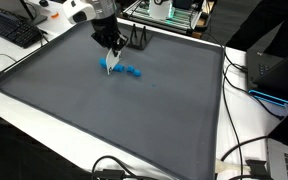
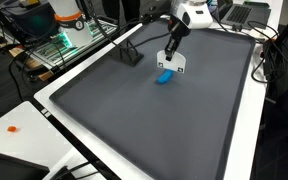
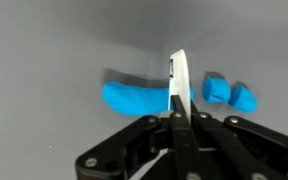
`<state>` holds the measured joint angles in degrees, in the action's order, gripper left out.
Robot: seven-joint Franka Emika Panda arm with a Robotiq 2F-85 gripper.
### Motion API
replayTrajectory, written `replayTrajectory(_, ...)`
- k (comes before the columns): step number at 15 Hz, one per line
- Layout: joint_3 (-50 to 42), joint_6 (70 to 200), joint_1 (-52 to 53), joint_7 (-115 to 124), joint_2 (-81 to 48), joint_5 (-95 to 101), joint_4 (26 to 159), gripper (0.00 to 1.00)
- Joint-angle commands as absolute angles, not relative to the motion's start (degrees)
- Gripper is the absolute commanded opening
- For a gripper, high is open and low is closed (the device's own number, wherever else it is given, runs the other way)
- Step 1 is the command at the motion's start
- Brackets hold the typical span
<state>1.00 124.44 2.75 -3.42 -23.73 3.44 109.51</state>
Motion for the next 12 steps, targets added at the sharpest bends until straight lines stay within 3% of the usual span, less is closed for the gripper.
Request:
replayTrajectory(1,1.1,126.0,2.4,-4.2,-24.6,4.4,110.2,0.01)
replayTrajectory(12,1.1,126.8,2.3,-4.3,-26.2,4.3,110.7,0.01)
